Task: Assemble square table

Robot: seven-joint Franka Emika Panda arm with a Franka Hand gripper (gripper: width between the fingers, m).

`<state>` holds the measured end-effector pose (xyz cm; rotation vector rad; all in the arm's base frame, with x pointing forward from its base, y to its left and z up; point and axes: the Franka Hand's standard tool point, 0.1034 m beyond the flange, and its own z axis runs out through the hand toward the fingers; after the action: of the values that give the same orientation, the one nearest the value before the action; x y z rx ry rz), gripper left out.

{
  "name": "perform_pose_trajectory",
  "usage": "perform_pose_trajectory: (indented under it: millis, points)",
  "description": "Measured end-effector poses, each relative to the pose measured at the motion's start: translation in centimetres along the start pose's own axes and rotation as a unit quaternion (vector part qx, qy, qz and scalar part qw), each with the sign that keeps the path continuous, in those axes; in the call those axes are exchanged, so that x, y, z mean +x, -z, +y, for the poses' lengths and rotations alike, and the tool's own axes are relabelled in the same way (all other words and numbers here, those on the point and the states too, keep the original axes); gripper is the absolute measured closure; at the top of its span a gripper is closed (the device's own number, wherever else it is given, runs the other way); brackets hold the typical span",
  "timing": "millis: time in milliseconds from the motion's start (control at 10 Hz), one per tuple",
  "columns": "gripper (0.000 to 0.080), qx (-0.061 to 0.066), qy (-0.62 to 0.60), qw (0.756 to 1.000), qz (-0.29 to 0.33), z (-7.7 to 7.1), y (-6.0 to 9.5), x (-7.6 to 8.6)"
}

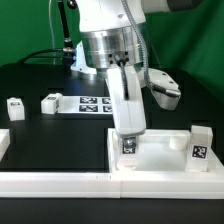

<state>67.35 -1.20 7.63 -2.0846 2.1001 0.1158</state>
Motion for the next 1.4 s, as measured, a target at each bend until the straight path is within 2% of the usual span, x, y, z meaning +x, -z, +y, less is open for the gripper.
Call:
perform_pose_trajectory:
  millis: [100,200,400,700,800,900,1000,1100,1200,1300,1400]
  points:
    - [0.0309,-0.001,0.014,1.0,0.002,0.01,-0.01,-0.03]
    - [0.0184,-0.004,0.119,0.993,0.006,0.01,-0.01,-0.13]
    - [0.0155,-0.004,0.291,0.957,0.002,0.0,0.04,0.18]
    - [0.0151,-0.007,0.393,0.919,0.005,0.03,0.05,0.38]
    - [0.015,-0.012,0.444,0.896,0.009,0.01,0.07,0.29]
    - [0.015,-0.028,0.527,0.849,0.023,-0.25,0.18,-0.37]
    - [0.015,-0.035,0.637,0.77,0.022,-0.3,0.19,-0.47]
    - [0.015,-0.034,0.662,0.749,0.019,-0.26,0.16,-0.21]
    - [0.0173,-0.034,0.638,0.769,0.021,-0.25,0.15,-0.23]
    - [0.0173,-0.034,0.637,0.77,0.021,-0.25,0.15,-0.21]
    - [0.038,-0.033,0.618,0.785,0.021,-0.25,0.14,-0.23]
